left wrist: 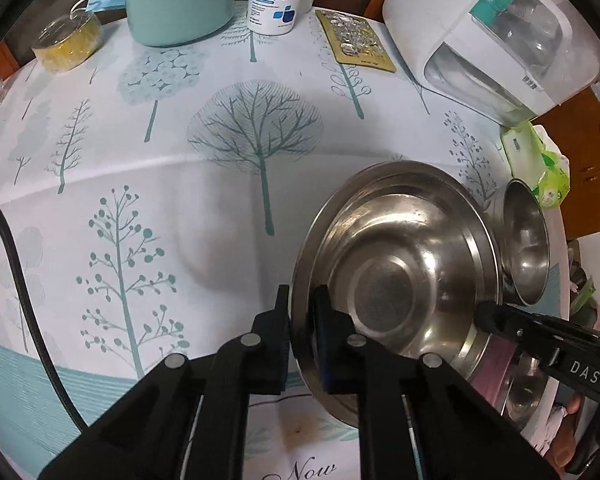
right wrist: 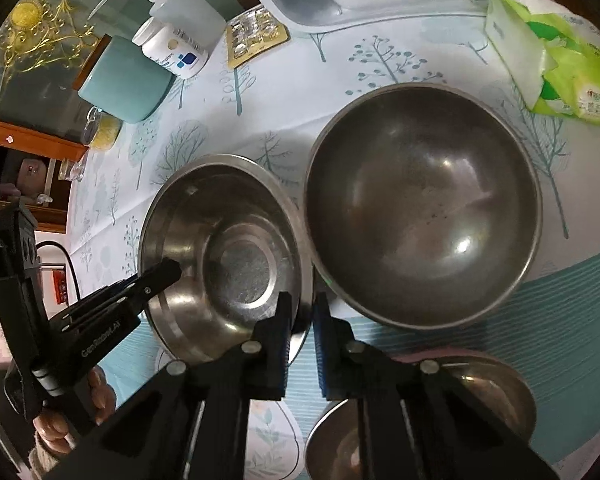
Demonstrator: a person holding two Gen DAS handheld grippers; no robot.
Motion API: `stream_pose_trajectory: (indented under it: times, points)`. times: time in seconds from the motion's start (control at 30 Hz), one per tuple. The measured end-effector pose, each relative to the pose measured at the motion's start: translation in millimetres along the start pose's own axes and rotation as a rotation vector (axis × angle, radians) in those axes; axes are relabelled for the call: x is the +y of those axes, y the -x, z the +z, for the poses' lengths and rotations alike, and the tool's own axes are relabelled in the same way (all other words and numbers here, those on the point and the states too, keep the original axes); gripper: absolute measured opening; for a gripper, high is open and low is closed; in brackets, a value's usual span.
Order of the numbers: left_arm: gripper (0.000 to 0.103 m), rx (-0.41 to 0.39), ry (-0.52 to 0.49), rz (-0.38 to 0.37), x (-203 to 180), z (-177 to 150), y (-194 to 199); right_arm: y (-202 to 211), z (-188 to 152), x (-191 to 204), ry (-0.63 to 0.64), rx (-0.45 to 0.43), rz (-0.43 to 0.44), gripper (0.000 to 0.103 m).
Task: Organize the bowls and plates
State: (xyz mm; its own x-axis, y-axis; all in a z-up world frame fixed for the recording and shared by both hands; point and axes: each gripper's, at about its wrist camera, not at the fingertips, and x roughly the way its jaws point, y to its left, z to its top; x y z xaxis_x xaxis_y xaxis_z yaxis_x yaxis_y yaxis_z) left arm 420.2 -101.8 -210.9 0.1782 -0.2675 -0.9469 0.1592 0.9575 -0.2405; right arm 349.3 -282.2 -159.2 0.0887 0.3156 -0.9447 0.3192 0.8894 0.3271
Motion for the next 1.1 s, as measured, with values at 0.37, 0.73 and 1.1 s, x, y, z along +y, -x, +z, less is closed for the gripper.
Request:
stream_pose_trajectory:
  times: [0.37,0.73,1.1]
  points:
    - [0.008,-0.027,-0.044,-0.006,-9.2,-29.6,60.4,36.0,-25.9,11.8,0.039,-0.041,0.037,0.010]
    - [0.009,-0.023,-0.101,-0.012,-35.2,-113.1,138.9,104.5,-103.7,15.0,0.117,-0.071,0.097,0.010]
    - [0.012,0.037,-0.153,-0.055,-89.5,-256.2,143.3,140.5,-225.4,-36.1,0.151,-0.033,0.054,0.010]
